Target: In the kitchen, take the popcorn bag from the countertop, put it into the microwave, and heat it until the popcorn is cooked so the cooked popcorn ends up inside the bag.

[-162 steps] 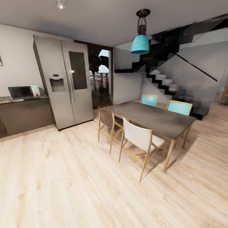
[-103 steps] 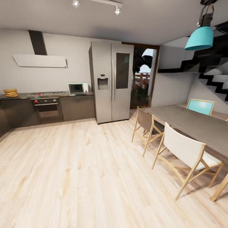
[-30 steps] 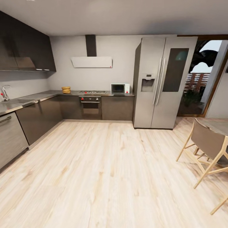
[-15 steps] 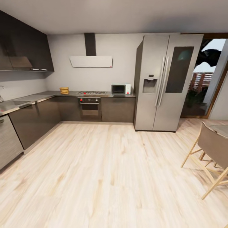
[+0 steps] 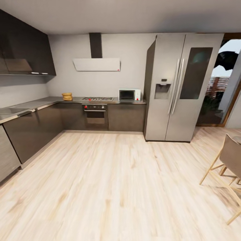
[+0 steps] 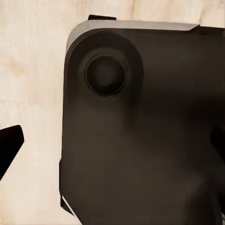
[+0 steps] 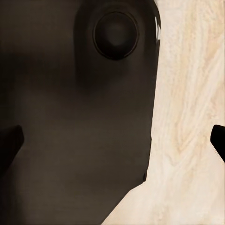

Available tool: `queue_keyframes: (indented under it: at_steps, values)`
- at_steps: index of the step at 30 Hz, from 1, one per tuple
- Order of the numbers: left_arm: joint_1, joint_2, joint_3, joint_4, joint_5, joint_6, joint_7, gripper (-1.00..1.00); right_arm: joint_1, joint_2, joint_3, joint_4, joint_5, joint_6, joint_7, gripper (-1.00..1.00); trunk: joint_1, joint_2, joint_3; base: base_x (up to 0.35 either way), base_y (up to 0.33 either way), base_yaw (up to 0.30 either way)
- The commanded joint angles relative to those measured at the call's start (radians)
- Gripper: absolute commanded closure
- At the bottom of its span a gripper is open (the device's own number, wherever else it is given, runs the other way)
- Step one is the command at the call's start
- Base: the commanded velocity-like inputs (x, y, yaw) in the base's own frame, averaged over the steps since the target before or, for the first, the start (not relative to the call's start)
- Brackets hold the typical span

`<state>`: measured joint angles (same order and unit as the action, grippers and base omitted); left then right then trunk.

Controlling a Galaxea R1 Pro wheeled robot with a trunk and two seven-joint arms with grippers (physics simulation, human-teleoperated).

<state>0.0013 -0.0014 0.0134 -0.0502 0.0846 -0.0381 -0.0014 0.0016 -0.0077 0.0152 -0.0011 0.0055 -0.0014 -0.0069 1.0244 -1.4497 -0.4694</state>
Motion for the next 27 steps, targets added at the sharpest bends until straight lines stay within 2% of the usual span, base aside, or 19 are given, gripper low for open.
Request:
queue_keyframes:
  at_steps: [1, 6, 27]
  values:
    - [0.0, 0.0, 0.0, 0.0, 0.009, -0.002, 0.0, -1.0, 0.0, 0.0, 0.002, 0.0, 0.001, 0.0, -0.001, -1.0, 0.001, 0.0, -0.001, 0.325, 0.109, 0.0]
    - [0.0, 0.003, 0.0, -0.001, 0.009, -0.002, 0.0, -1.0, 0.0, 0.0, 0.001, 0.0, 0.001, 0.0, -0.001, -1.0, 0.001, 0.0, -0.001, 0.325, 0.092, 0.0]
    - [0.0, 0.0, 0.002, 0.0, 0.009, -0.002, 0.0, -1.0, 0.0, -0.002, 0.002, 0.0, 0.002, 0.0, 0.0, -1.0, 0.001, 0.0, -0.001, 0.326, 0.002, 0.0]
